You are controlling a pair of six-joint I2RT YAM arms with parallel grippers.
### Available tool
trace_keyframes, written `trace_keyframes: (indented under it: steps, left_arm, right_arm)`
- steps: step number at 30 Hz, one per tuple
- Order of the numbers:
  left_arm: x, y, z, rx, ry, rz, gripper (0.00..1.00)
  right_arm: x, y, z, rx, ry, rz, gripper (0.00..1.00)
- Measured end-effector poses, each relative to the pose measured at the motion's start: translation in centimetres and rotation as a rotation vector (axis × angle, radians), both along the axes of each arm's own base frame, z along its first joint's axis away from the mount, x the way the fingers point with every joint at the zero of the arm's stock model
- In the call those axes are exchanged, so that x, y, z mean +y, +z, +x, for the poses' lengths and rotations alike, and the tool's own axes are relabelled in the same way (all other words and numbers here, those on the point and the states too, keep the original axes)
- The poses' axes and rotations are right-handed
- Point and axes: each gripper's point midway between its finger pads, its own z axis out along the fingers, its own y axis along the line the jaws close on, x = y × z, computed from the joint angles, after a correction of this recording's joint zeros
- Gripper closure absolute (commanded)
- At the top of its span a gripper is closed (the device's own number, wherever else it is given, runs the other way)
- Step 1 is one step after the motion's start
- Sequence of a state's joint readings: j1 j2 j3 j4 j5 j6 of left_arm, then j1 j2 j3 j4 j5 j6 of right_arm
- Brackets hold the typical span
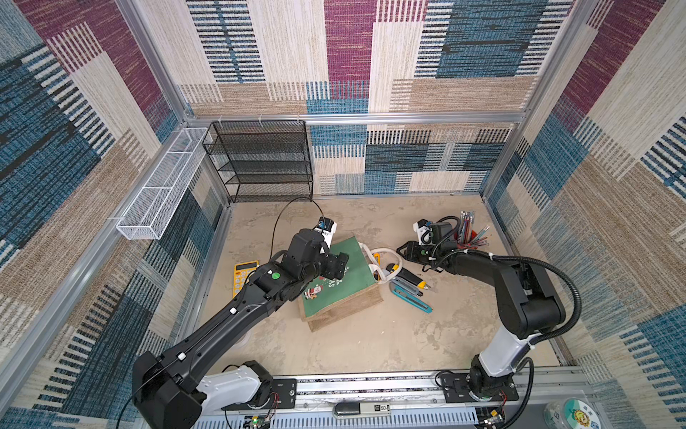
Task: Place the art knife into the pouch
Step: Open the pouch at the center of the board.
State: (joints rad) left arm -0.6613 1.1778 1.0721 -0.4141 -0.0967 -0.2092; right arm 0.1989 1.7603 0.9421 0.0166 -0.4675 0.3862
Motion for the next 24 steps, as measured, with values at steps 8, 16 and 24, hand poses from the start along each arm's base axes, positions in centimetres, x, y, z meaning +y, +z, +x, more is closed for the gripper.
trace_keyframes:
  steps: [8,16,24]
  left_arm:
    - [0.1,-0.3,-0.1,0.001,0.001,0.0,0.11]
    - [0.2,-0.4,-0.1,0.002,0.002,0.003,0.1]
    - [0.3,-0.7,-0.2,0.008,0.004,0.01,0.09]
  right_arm:
    - [-0.2,-2.0,0.3,0.033,-0.009,-0.102,0.65]
    - [-0.1,-4.0,0.0,0.069,-0.01,-0.161,0.79]
    - [0.0,-4.1,0.3,0.066,-0.012,-0.17,0.94]
